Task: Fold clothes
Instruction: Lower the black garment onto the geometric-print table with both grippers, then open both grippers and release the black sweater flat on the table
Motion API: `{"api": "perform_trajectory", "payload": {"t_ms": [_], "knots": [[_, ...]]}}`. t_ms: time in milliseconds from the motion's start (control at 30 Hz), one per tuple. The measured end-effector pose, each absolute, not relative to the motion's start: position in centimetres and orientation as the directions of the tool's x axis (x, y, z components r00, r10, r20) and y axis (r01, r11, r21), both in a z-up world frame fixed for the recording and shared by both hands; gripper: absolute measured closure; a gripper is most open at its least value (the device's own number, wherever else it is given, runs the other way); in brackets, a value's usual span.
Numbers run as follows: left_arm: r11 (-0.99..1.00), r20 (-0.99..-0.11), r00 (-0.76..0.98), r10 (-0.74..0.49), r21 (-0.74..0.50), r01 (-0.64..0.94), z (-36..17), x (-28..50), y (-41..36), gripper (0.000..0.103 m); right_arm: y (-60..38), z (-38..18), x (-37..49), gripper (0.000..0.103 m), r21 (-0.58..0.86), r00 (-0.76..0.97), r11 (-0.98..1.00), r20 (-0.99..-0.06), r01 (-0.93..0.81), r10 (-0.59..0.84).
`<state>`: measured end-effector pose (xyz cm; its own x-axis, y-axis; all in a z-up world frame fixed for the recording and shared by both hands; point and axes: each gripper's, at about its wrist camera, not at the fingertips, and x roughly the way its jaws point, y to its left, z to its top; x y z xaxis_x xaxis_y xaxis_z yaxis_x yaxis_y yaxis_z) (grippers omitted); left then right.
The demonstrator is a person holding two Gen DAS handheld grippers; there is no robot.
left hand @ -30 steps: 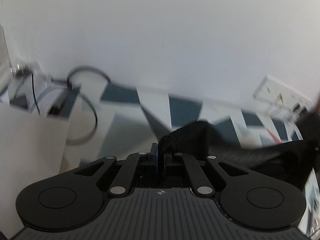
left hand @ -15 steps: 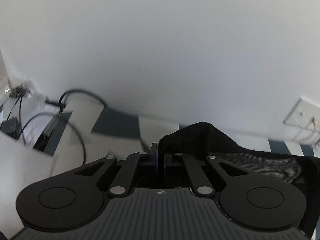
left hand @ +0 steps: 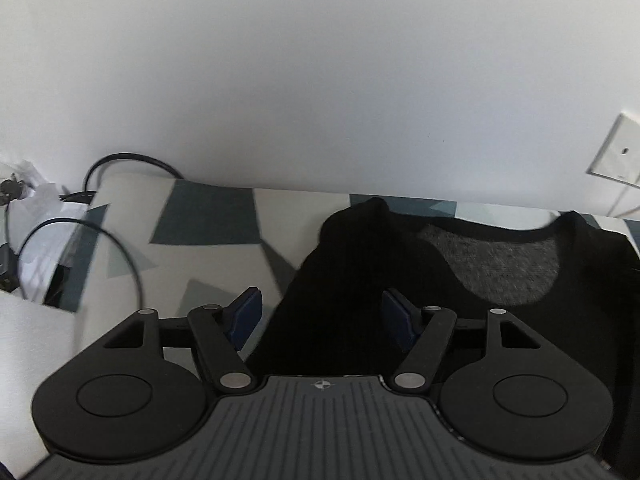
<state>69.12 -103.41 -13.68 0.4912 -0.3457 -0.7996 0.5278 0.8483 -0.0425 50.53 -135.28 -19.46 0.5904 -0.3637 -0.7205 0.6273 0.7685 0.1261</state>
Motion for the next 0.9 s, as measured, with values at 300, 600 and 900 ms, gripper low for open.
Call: {"api": "perform_trajectory", "payload": {"t_ms": [300,600,900], "knots": [[0.87,-0.83,0.415,-0.372,-0.157,0.467,-12.6,63.2,-90.0,0.028,-130.7,-15.6,39.2,0.014,0.237,0.603,0.697,-0.722,0.677,-0.34],[0.883,-0.863,0.351,-0.363,-0.197,0.427,-12.8,57.5,-81.9,0.017,-124.5,-12.0,31.4,0.001,0.251,0.509,0.568,-0.783,0.784,-0.357],[0.787,-0.841,0.344,-0.417,-0.144,0.6,-13.0,53.2,-79.2,0.007,-115.7,-10.5,24.4,0.001,0.2,0.47,0.555,-0.787,0.807,-0.399]]}}
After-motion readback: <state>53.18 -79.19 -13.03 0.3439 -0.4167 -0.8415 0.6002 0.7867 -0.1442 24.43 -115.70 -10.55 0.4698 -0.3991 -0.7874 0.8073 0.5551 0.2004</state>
